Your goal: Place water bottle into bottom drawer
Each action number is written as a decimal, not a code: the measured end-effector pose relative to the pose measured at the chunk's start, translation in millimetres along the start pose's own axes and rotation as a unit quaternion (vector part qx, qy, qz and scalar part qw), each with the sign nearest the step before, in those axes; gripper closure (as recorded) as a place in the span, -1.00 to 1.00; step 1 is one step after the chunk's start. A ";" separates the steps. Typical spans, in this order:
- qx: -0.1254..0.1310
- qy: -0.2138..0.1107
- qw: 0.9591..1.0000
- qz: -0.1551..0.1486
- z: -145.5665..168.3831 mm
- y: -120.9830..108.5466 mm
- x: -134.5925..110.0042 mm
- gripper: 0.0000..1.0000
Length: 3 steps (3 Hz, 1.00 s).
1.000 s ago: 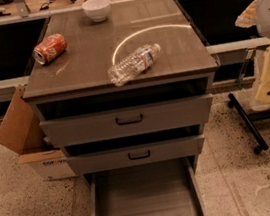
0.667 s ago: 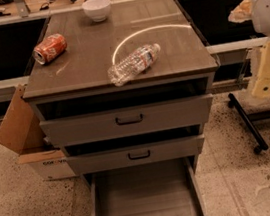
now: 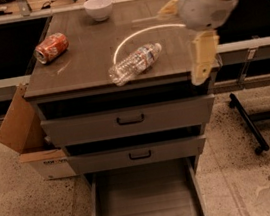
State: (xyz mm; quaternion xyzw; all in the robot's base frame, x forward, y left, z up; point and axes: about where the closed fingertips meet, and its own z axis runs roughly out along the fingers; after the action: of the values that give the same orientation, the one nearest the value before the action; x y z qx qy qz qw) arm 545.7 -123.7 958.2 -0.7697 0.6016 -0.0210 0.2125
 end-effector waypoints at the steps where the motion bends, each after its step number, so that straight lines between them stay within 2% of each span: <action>1: -0.037 -0.032 0.996 -0.071 62.7 -32.9 -32.2 -1.00; 2: -0.037 -0.032 0.996 -0.071 62.8 -33.0 -32.2 -1.00; 3: -0.032 -0.005 0.996 -0.084 83.3 -46.4 -20.3 -1.00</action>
Offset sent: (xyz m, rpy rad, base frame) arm 0.0320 0.0442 -0.0292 -0.0043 0.0285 0.1392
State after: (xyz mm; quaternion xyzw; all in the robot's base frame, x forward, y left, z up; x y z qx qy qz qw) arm 606.7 -71.0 903.4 -0.8241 0.5340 -0.0156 0.1884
